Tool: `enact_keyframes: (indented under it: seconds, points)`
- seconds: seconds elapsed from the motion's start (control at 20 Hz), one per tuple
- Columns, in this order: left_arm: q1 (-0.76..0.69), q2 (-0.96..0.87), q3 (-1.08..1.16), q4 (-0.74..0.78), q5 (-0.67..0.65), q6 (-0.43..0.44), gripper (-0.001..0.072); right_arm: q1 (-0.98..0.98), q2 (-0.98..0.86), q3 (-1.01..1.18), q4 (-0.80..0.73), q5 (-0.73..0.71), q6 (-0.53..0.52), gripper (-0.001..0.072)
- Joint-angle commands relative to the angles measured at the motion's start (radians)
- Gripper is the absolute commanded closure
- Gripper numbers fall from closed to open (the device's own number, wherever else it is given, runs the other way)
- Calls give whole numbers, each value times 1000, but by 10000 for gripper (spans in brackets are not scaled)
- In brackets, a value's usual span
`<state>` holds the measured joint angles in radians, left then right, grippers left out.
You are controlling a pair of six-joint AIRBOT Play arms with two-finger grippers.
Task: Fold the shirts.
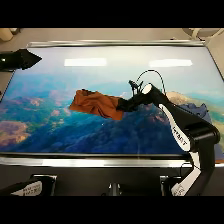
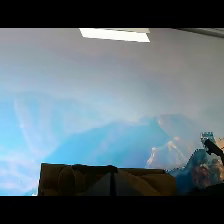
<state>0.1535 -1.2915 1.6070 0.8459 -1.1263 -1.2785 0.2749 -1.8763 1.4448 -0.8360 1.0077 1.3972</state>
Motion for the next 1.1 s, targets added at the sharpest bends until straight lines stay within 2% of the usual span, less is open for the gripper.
enact_keyframes:
  seconds: [0.0,0.1,0.2,0.45,0.6,1.05]
  points:
    - [1,0,0,0,-2,0,683,21,-1,0,39,-64,-14,695]
    - [1,0,0,1,-2,0,683,14,41,30,51,-70,-159,698]
    - [1,0,0,1,-1,0,684,-29,107,95,47,-17,-224,700]
    - [1,-4,-8,1,-3,0,683,-304,252,288,27,317,-183,700]
    - [0,-4,-31,1,-3,0,683,-492,314,351,-23,470,-167,700]
    - [0,-4,-58,0,-6,0,683,-949,369,370,-58,594,-167,699]
